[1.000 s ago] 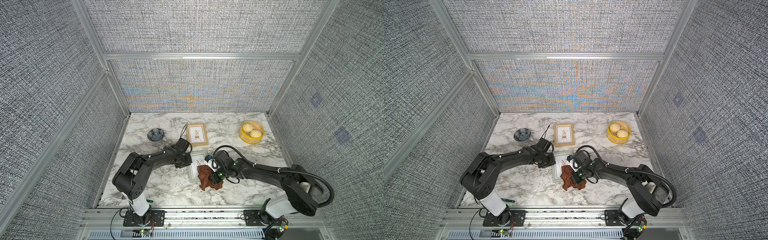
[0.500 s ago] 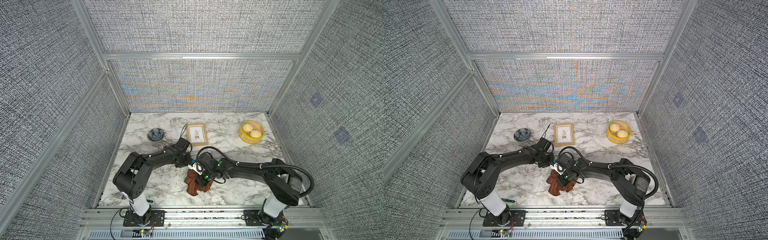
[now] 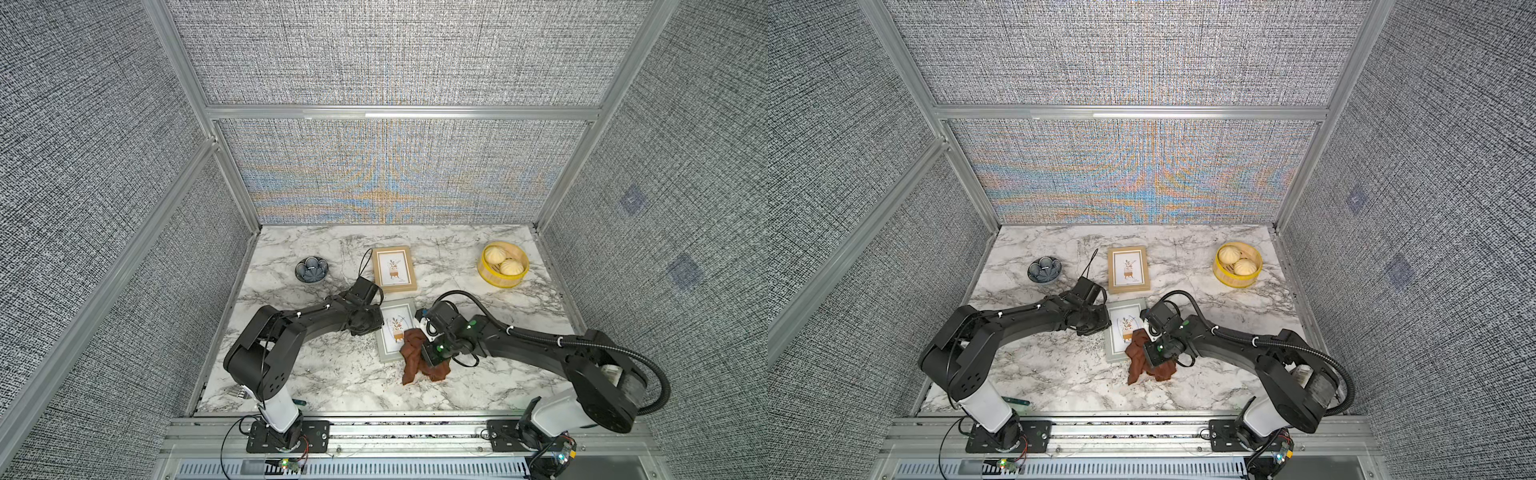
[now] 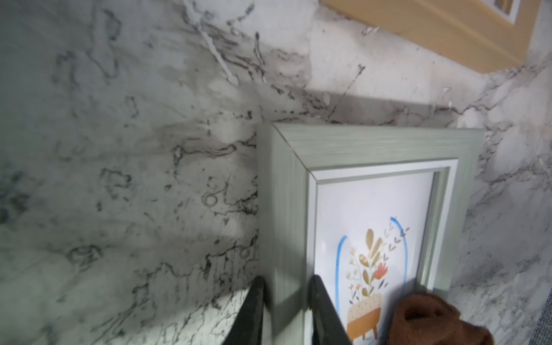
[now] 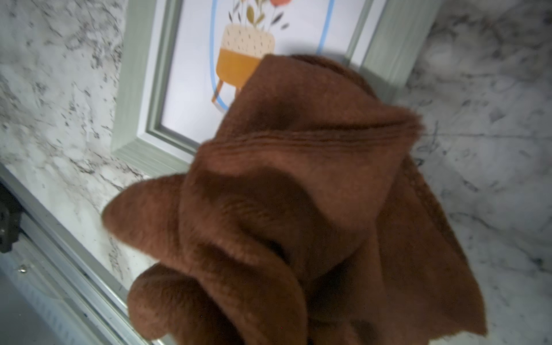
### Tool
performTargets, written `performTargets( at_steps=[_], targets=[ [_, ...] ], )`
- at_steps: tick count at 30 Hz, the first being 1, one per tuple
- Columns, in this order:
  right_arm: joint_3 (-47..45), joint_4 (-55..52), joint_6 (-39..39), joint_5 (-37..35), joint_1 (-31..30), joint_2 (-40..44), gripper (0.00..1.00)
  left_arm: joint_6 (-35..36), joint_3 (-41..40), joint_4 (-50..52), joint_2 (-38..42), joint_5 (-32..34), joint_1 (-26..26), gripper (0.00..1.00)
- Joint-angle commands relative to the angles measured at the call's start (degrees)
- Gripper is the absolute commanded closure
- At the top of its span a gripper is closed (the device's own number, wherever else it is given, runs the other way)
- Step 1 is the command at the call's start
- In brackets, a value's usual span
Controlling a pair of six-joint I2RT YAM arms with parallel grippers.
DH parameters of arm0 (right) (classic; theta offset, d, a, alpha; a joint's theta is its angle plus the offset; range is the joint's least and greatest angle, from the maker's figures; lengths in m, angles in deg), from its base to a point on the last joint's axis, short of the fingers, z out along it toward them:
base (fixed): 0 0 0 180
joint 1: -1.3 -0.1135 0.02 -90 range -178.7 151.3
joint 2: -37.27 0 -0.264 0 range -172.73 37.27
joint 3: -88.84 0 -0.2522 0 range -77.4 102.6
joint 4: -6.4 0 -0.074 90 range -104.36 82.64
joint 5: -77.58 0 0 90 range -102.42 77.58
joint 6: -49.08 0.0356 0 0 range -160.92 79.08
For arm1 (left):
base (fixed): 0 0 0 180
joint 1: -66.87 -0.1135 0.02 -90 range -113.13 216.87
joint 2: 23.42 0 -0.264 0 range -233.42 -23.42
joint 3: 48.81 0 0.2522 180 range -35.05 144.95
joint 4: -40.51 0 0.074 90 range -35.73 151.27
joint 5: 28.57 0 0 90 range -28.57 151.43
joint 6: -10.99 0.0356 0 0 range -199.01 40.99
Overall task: Wipe the picture frame with a cloth
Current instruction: Wipe the dirt from the picture frame.
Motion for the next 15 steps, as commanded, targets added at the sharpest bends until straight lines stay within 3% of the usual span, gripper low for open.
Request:
performTargets(
  at_steps=[1,6,15],
  targets=[
    [2.8,2.3,3.7,1.0,0.0,-0.5,1.0,-3.6,-1.1,2.8,-1.2,0.0,0.0,0.92],
    [6.0,3.5,5.6,3.8,-1.1,-4.6,1.0,-8.1,-2.7,-4.9,-2.6,-5.3,0.1,0.93],
    [7.1,1.9,1.0,0.9,-4.3,-10.0,1.0,-11.5,-5.8,-4.1,-0.5,-2.2,0.3,0.93]
  ],
)
